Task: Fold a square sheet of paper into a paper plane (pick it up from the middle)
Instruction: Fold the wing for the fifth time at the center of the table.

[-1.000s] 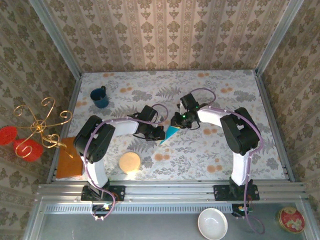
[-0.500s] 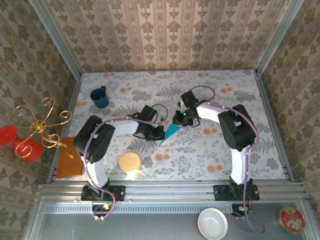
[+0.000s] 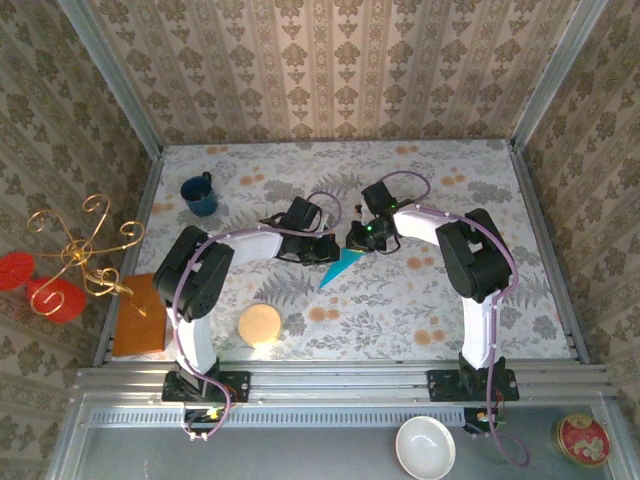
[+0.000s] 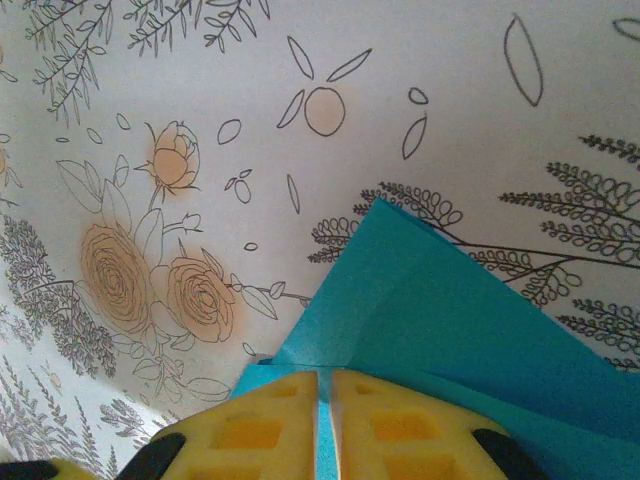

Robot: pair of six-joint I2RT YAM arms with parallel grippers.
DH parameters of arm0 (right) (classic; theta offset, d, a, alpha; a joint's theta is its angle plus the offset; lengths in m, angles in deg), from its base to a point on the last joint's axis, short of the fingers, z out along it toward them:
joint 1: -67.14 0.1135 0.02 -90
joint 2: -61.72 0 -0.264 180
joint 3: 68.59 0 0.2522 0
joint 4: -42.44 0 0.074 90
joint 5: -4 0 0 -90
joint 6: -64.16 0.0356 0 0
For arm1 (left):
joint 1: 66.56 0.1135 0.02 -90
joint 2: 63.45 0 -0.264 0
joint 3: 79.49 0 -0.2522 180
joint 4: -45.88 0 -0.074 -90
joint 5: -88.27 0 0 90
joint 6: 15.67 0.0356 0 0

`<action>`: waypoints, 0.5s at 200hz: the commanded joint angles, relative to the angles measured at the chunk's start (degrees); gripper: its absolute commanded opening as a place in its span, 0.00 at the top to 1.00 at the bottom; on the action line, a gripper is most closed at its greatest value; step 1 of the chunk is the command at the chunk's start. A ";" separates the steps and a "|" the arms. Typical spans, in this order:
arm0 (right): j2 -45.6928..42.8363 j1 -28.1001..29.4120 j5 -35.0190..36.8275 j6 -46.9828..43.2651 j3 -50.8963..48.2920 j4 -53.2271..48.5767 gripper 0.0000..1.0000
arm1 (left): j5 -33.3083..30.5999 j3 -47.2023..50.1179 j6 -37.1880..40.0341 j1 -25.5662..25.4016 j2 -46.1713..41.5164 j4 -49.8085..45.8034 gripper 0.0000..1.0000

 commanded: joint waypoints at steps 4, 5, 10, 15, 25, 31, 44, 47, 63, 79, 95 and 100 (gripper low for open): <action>1.58 -0.37 1.16 0.43 -1.18 -2.03 0.84 | -0.21 -1.90 -1.39 -0.88 2.59 -2.39 0.98; 1.59 -0.37 1.16 0.46 -1.19 -1.99 0.84 | -0.28 -1.92 -1.39 -0.93 2.59 -2.50 0.98; 1.44 -0.41 0.98 0.55 -1.28 -1.82 0.84 | -0.78 -2.31 -1.37 -1.05 2.96 -3.25 0.98; 1.37 -0.46 0.84 0.63 -1.29 -1.64 0.84 | -1.27 -2.60 -1.39 -1.20 3.22 -3.96 0.99; 0.94 -0.53 0.36 0.82 -1.38 -1.35 0.85 | -2.88 -2.89 -1.39 -1.37 3.75 -5.55 0.99; 0.52 -0.61 -0.07 0.93 -1.29 -1.07 0.84 | -3.93 -2.90 -1.48 -1.35 4.03 -6.54 1.00; -1.05 -0.80 -1.09 0.92 -1.20 -0.58 0.84 | -5.74 -2.84 -1.89 -1.39 4.56 -8.13 1.00; -1.62 -0.84 -1.19 0.85 -1.20 -0.54 0.84 | -6.21 -2.81 -1.99 -1.37 4.60 -8.49 1.00; -5.23 -0.92 -1.26 0.44 -2.08 0.35 0.84 | -8.02 -2.22 -2.81 -1.40 4.76 -9.66 1.00; -8.48 -0.93 -1.54 0.24 -4.19 1.81 0.84 | -8.62 -1.71 -3.29 -1.42 4.88 -10.05 1.00; -9.81 -0.77 -3.09 1.31 -7.52 4.57 0.84 | -8.62 -1.54 -3.41 -1.41 5.19 -10.26 1.00; -9.87 -0.69 -3.43 1.95 -8.57 5.43 0.85 | -8.67 -1.53 -3.37 -1.40 5.29 -10.35 1.00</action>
